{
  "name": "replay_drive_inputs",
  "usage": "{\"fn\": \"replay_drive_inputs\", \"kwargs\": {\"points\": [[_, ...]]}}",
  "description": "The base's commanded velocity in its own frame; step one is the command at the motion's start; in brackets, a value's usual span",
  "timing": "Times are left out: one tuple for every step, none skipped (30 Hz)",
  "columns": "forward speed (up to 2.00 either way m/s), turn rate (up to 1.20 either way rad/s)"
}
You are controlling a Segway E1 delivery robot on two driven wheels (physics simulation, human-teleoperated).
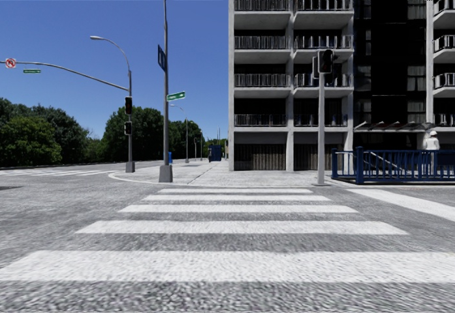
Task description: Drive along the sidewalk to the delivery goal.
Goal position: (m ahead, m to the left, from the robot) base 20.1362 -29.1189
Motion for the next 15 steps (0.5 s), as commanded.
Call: {"fn": "replay_drive_inputs", "kwargs": {"points": [[2.00,0.00],[2.00,0.00],[2.00,0.00],[2.00,0.00],[2.00,0.00],[2.00,0.00],[2.00,0.00],[2.00,0.00],[2.00,0.00],[2.00,0.00],[2.00,0.00],[2.00,0.00],[2.00,0.00],[2.00,0.00],[2.00,0.00]]}}
